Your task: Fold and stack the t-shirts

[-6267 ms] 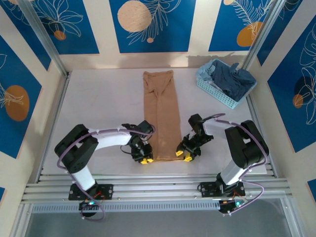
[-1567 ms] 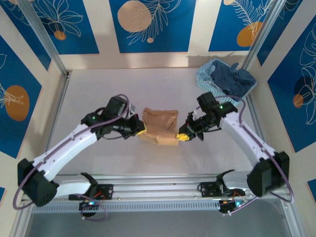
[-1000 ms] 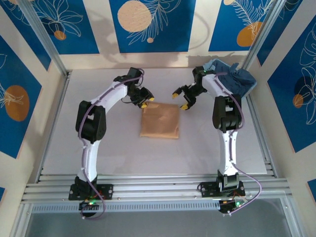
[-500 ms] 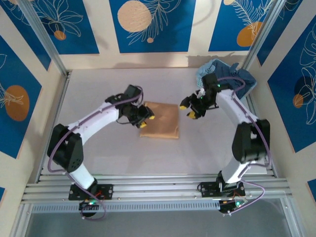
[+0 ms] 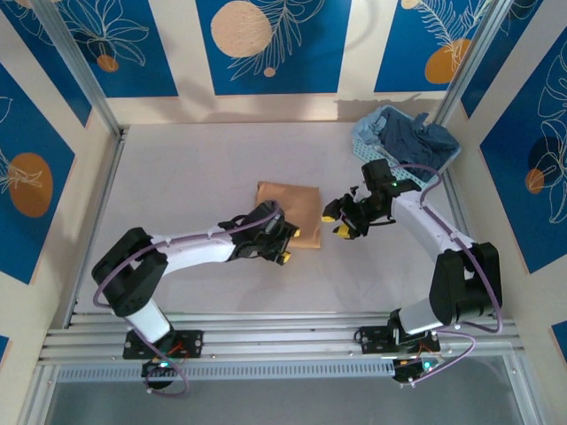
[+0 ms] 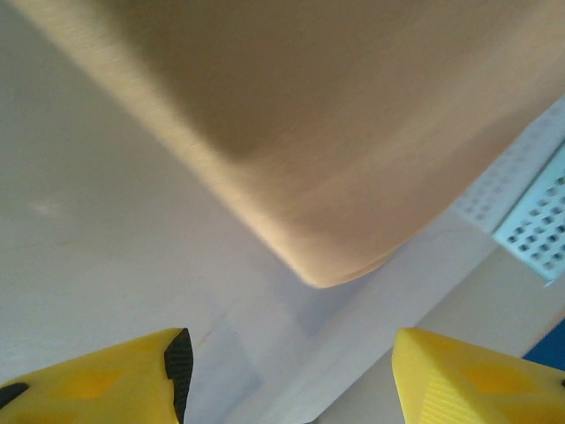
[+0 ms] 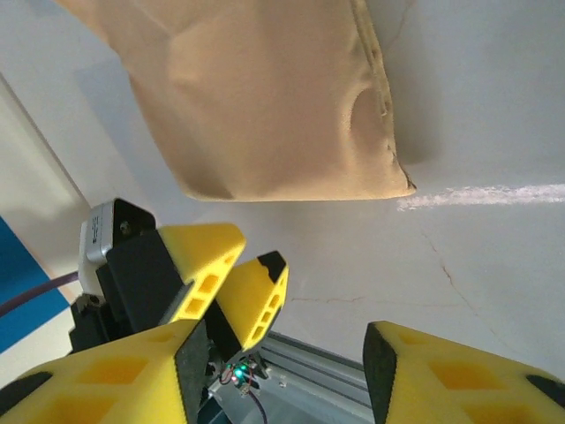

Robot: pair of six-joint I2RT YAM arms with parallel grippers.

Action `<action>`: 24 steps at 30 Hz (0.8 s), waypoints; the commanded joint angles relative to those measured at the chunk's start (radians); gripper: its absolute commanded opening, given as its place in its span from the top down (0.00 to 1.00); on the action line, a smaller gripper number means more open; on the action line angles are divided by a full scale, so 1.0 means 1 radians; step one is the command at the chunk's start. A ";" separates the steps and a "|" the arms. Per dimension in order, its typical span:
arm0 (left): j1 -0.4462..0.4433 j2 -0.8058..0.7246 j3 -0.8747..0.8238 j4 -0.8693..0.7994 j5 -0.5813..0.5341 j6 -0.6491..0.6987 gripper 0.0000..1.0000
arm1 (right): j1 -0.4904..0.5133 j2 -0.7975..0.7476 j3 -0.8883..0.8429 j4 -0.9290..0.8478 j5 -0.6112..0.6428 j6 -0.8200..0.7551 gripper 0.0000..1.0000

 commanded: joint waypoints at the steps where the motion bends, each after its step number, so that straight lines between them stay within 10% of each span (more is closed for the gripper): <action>1: -0.023 0.022 0.025 0.051 -0.111 -0.196 0.41 | -0.006 0.042 -0.012 0.088 -0.067 0.027 0.55; 7: 0.059 0.047 0.103 0.091 -0.192 -0.119 0.60 | 0.017 0.204 0.094 0.181 -0.104 0.065 0.82; 24: 0.428 0.447 0.416 0.022 0.058 0.261 0.68 | 0.044 0.591 0.307 0.220 -0.115 0.122 0.85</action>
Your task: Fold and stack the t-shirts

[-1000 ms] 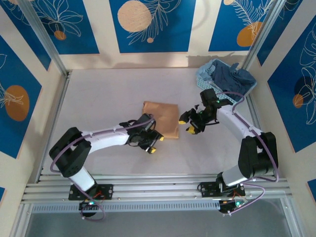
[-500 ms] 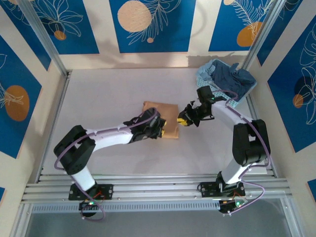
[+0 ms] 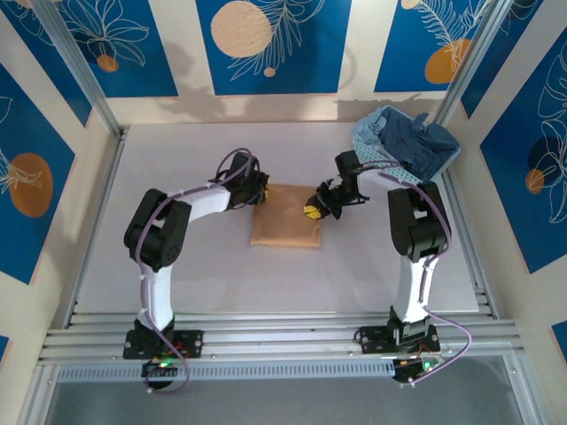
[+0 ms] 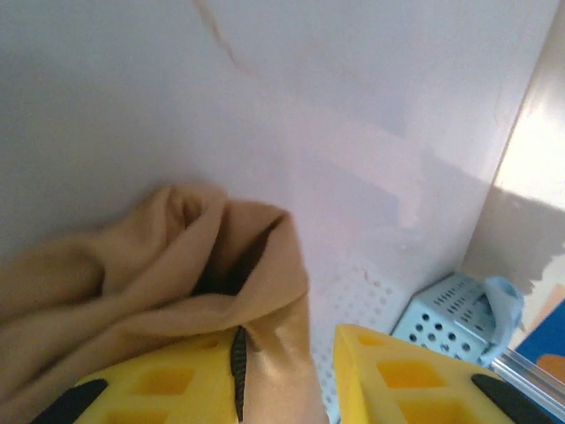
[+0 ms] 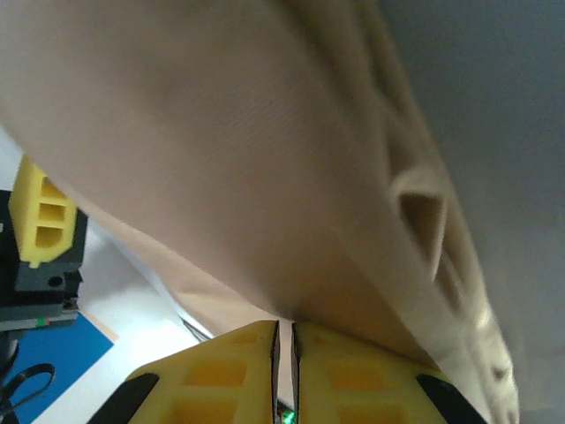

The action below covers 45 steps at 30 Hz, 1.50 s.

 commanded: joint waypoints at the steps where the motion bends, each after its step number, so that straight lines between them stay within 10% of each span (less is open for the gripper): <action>1: 0.037 0.078 0.054 -0.070 0.081 0.097 0.69 | 0.005 0.042 0.050 -0.027 -0.016 0.009 0.84; 12: -0.005 -0.188 0.097 -0.394 -0.032 0.351 0.49 | -0.022 -0.166 0.071 -0.112 0.038 -0.055 0.75; 22: -0.407 -0.440 -0.323 -0.207 -0.163 -0.246 0.43 | -0.074 -0.542 -0.159 -0.127 0.018 -0.012 0.51; 31: -0.510 -0.265 -0.335 0.083 -0.357 -0.462 0.28 | -0.087 -0.655 -0.246 -0.158 0.011 -0.016 0.49; 45: -0.464 -0.060 -0.279 0.287 -0.496 -0.488 0.72 | -0.112 -0.688 -0.298 -0.149 -0.023 -0.024 0.49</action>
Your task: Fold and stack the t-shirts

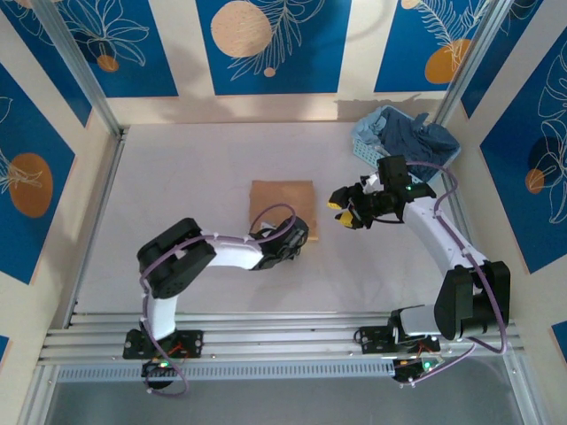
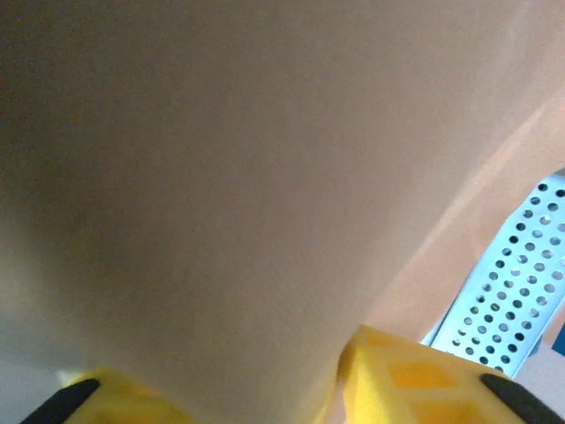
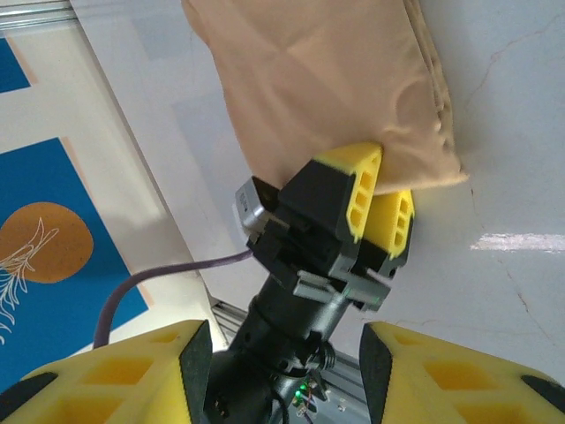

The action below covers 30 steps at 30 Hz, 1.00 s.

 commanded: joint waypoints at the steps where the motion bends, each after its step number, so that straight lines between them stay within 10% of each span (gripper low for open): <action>1: 0.046 0.049 0.035 0.082 -0.062 -0.133 0.76 | -0.006 -0.027 -0.015 -0.012 -0.042 -0.006 0.49; 15: 0.561 -0.031 -0.066 0.073 0.254 0.396 0.87 | -0.014 -0.028 -0.018 -0.025 -0.041 -0.017 0.50; 30: 1.035 0.161 0.376 -0.392 0.527 0.983 0.82 | -0.014 0.054 0.038 -0.039 -0.053 -0.041 0.51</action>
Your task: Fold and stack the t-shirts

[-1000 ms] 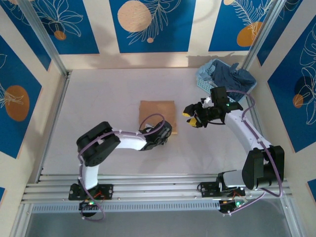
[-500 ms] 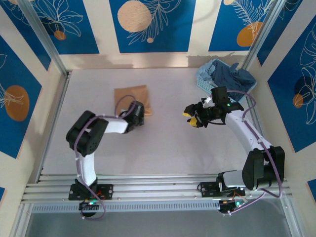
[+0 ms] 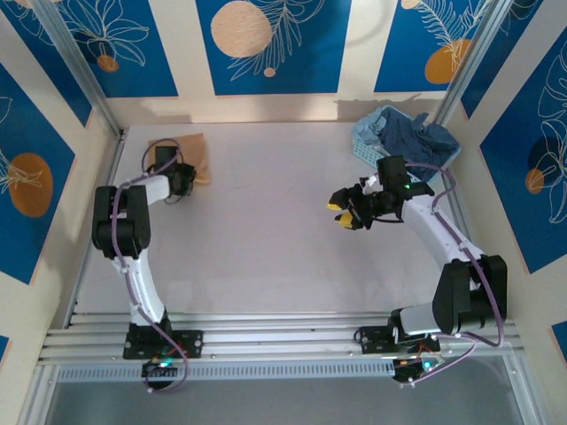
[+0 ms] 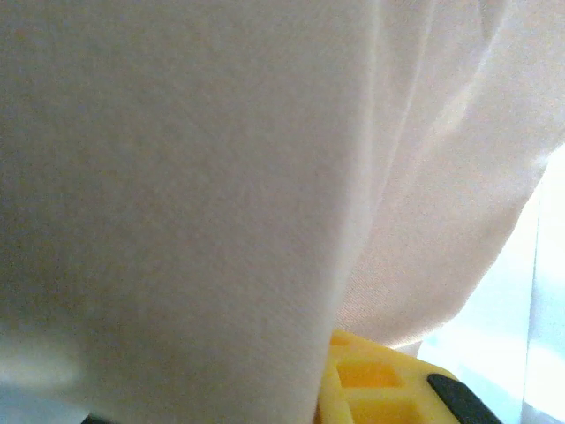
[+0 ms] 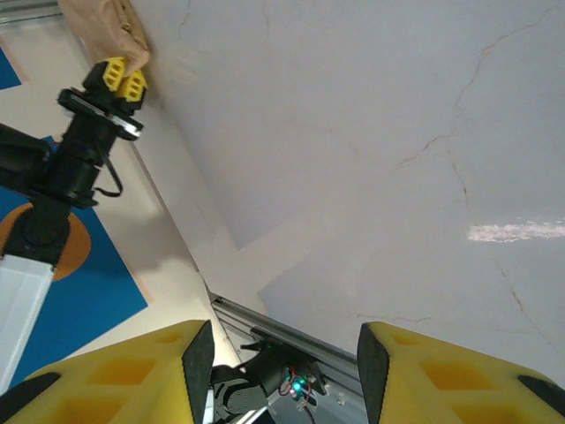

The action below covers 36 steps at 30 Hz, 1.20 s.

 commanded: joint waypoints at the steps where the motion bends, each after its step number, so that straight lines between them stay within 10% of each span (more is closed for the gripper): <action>1: 0.044 0.067 0.103 -0.140 0.066 0.131 0.81 | -0.004 0.022 0.040 -0.032 -0.036 -0.029 0.51; 7: 0.060 0.186 0.417 -0.469 -0.016 0.242 0.82 | -0.001 0.060 0.068 -0.032 -0.049 -0.042 0.52; 15: 0.075 0.157 0.413 -0.520 -0.073 0.246 0.72 | 0.003 0.086 0.085 -0.017 -0.061 -0.042 0.51; 22: 0.057 -0.080 0.327 -0.492 -0.041 0.339 0.00 | -0.008 0.036 0.129 0.051 -0.032 -0.047 0.38; 25: 0.045 -0.266 0.211 -0.492 -0.047 0.383 0.00 | -0.020 -0.021 0.139 0.108 0.011 -0.033 0.22; 26: 0.043 -0.337 0.163 -0.497 -0.050 0.391 0.00 | -0.025 -0.044 0.138 0.119 0.032 -0.029 0.00; 31: 0.003 -0.633 -0.041 -0.561 -0.186 0.414 0.00 | -0.068 -0.164 0.126 0.087 0.211 -0.025 0.01; 36: -0.067 -0.786 -0.138 -0.685 -0.579 0.430 0.00 | -0.086 -0.183 0.197 -0.157 0.588 -0.083 0.01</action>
